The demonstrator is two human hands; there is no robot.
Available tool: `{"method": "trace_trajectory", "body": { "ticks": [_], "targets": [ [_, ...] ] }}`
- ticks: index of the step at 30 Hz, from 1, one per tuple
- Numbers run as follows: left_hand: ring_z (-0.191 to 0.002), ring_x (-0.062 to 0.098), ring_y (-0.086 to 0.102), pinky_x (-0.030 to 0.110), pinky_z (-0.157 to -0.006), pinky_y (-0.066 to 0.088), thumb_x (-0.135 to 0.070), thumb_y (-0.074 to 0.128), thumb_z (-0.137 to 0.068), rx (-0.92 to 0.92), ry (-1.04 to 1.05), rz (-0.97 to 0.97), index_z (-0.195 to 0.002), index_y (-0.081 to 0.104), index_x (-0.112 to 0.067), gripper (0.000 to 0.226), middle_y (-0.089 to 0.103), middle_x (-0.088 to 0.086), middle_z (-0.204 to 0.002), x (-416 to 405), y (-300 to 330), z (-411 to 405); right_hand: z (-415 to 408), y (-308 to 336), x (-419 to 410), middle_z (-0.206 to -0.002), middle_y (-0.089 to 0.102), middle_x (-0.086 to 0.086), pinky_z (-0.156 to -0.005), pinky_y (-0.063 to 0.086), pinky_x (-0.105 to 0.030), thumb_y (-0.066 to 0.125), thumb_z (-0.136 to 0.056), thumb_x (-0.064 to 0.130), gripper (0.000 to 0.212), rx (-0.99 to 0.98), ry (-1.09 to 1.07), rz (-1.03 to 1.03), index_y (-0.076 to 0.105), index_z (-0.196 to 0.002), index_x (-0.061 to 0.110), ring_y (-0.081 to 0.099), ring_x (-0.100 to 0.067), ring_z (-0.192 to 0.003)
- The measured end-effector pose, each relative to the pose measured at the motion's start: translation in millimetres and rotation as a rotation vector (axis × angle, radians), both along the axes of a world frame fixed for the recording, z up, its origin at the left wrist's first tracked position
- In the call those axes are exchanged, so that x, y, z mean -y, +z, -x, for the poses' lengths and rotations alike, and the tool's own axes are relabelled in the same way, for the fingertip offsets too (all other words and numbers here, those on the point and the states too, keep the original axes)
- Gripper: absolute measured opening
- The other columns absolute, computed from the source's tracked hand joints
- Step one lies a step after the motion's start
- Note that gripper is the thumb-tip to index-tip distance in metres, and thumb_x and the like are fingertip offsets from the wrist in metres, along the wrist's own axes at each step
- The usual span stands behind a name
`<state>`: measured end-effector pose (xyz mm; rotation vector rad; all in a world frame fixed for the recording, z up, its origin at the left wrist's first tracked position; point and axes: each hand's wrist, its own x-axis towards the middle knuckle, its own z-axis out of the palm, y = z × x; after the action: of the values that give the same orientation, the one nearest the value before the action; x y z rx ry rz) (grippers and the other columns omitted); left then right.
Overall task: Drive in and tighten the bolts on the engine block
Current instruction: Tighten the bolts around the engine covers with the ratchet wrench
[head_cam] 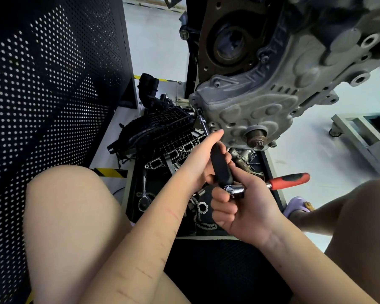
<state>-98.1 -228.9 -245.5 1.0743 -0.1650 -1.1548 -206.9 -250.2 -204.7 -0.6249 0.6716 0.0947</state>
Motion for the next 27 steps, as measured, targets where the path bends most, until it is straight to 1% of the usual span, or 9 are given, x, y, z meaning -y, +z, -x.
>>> {"method": "trace_trajectory", "body": {
  "ticks": [5, 8, 10, 13, 16, 18, 20, 22, 27],
  "targets": [
    [-0.042, 0.015, 0.048, 0.029, -0.063, 0.038, -0.035, 0.046, -0.091, 0.127, 0.059, -0.093, -0.033, 0.047, -0.019, 0.06, 0.05, -0.001, -0.04, 1.6, 1.8, 0.3, -1.3, 1.5, -1.9, -0.041, 0.041, -0.002, -0.031, 0.027, -0.015, 0.033, -0.094, 0.047, 0.052, -0.048, 0.041, 0.153, 0.058, -0.07, 0.008, 0.03, -0.011, -0.027],
    [-0.037, 0.011, 0.048, 0.025, -0.056, 0.037, -0.038, 0.046, -0.091, 0.152, 0.072, -0.148, -0.032, 0.048, -0.019, 0.061, 0.052, -0.002, -0.04, 2.9, 3.6, 0.2, -0.5, -0.5, -1.2, -0.04, 0.044, -0.005, -0.033, 0.027, -0.015, 0.033, -0.095, 0.044, 0.048, -0.131, 0.042, 0.372, 0.058, -0.081, 0.005, 0.032, -0.015, -0.027],
    [-0.039, 0.011, 0.048, 0.024, -0.056, 0.035, -0.04, 0.046, -0.091, 0.141, 0.083, -0.175, -0.032, 0.048, -0.018, 0.062, 0.051, -0.003, -0.041, 2.8, 5.5, 1.4, 0.0, 0.0, -0.7, -0.041, 0.048, -0.006, -0.034, 0.028, -0.015, 0.036, -0.095, 0.044, 0.047, -0.19, 0.067, 0.536, 0.059, -0.086, 0.005, 0.034, -0.016, -0.027],
    [-0.042, 0.011, 0.048, 0.021, -0.054, 0.039, -0.04, 0.05, -0.09, 0.172, 0.127, -0.218, -0.038, 0.046, -0.018, 0.057, 0.05, -0.003, -0.042, 3.2, 5.5, 1.8, 1.3, 4.6, -0.4, -0.04, 0.051, -0.005, -0.032, 0.029, -0.014, 0.04, -0.094, 0.044, 0.042, -0.237, 0.089, 0.748, 0.058, -0.078, 0.009, 0.036, -0.015, -0.026],
    [-0.032, 0.007, 0.047, 0.009, -0.039, 0.039, -0.037, 0.053, -0.09, 0.188, 0.156, -0.233, -0.051, 0.044, -0.013, 0.047, 0.048, -0.003, -0.037, 2.7, 6.1, 3.6, 2.1, 7.1, -1.4, -0.038, 0.05, 0.0, -0.031, 0.028, -0.012, 0.045, -0.091, 0.042, 0.035, -0.26, 0.137, 1.004, 0.052, -0.07, 0.015, 0.037, -0.011, -0.025],
    [-0.03, 0.008, 0.046, 0.009, -0.036, 0.037, -0.034, 0.054, -0.09, 0.15, 0.175, -0.218, -0.054, 0.043, -0.011, 0.045, 0.046, -0.001, -0.037, 2.6, 6.7, 5.1, 1.9, 6.1, -1.3, -0.04, 0.049, 0.001, -0.032, 0.028, -0.011, 0.048, -0.09, 0.04, 0.034, -0.268, 0.158, 1.104, 0.048, -0.066, 0.015, 0.038, -0.008, -0.025],
    [-0.03, 0.008, 0.045, 0.008, -0.035, 0.035, -0.033, 0.055, -0.09, 0.145, 0.177, -0.212, -0.054, 0.042, -0.011, 0.044, 0.046, -0.001, -0.036, 1.5, 6.6, 5.7, 1.4, 5.6, -0.8, -0.04, 0.049, 0.002, -0.032, 0.029, -0.013, 0.048, -0.09, 0.039, 0.034, -0.276, 0.172, 1.1, 0.048, -0.067, 0.015, 0.038, -0.009, -0.026],
    [-0.03, 0.008, 0.045, 0.008, -0.036, 0.035, -0.033, 0.055, -0.09, 0.147, 0.167, -0.211, -0.052, 0.042, -0.011, 0.045, 0.046, -0.001, -0.036, 0.2, 7.1, 5.6, 1.0, 5.5, -0.4, -0.038, 0.05, 0.001, -0.032, 0.03, -0.015, 0.046, -0.092, 0.038, 0.032, -0.265, 0.182, 1.02, 0.049, -0.071, 0.014, 0.039, -0.011, -0.027],
    [-0.036, 0.01, 0.045, 0.02, -0.049, 0.038, -0.038, 0.059, -0.086, -0.031, 0.158, -0.169, -0.055, 0.042, -0.015, 0.042, 0.045, -0.002, -0.044, -0.5, 12.2, 5.1, 1.1, 3.8, 0.2, -0.043, 0.048, -0.006, -0.034, 0.032, -0.019, 0.037, -0.096, 0.039, 0.033, -0.144, 0.124, 0.539, 0.053, -0.083, 0.013, 0.038, -0.015, -0.031]
  ]
}}
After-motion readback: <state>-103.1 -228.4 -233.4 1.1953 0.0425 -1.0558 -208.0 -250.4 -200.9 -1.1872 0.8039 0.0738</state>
